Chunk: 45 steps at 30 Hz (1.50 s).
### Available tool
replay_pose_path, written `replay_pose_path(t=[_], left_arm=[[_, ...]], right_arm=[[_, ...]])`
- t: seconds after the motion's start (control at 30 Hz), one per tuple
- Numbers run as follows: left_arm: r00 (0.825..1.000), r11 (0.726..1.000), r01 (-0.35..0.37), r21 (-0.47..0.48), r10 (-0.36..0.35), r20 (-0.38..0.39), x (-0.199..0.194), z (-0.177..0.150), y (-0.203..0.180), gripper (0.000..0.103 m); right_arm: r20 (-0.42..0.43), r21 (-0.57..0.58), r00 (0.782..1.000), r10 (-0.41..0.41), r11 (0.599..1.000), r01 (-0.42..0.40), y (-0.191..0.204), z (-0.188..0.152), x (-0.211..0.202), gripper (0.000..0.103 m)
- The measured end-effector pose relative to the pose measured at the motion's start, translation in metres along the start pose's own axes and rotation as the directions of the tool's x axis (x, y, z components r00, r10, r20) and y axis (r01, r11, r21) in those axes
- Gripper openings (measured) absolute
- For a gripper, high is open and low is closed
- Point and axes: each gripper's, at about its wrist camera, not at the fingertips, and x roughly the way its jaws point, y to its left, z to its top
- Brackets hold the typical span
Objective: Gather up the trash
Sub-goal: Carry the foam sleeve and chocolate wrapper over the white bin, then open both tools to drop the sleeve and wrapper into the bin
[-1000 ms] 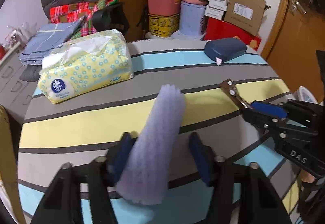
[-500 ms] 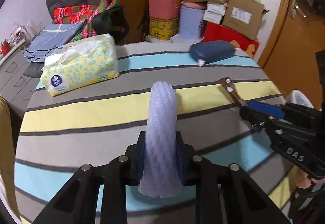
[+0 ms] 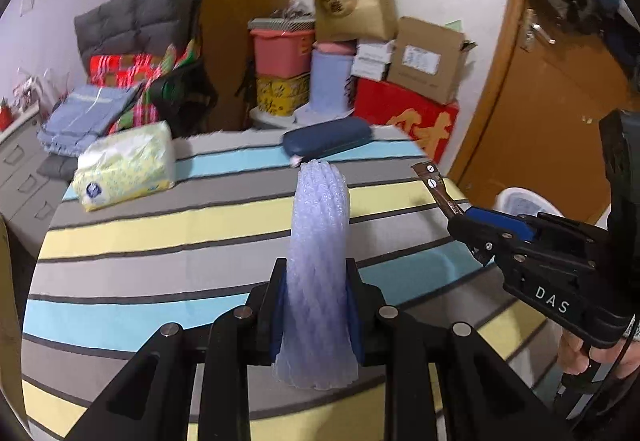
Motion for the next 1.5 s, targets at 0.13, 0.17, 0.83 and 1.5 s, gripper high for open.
replay_pose_path(t=[0.13,0.17,0.83,1.5], left_arm=[[1.000,0.999,-0.006,0.043,0.005,0.016,-0.010,-0.002,-0.032,0.026],[1.000,0.999,0.002,0.045,-0.002,0.017,-0.012,-0.002,-0.040,0.026],[0.981,0.966,0.188,0.177,-0.192,0.005,-0.006,-0.007,-0.210,0.026],[0.970,0.949,0.237,0.206,-0.218,-0.111,0.070,-0.010,-0.288,0.027]], right_arm=[[0.035,0.008,0.999,-0.023,1.000,0.023,-0.013,-0.004,-0.021,0.022],[0.045,0.015,0.999,-0.028,1.000,0.028,-0.017,-0.005,-0.026,0.022],[0.098,0.165,0.974,-0.204,0.969,0.186,-0.116,-0.049,-0.096,0.022],[-0.052,0.268,0.946,-0.319,0.908,0.321,-0.202,-0.085,-0.082,0.023]])
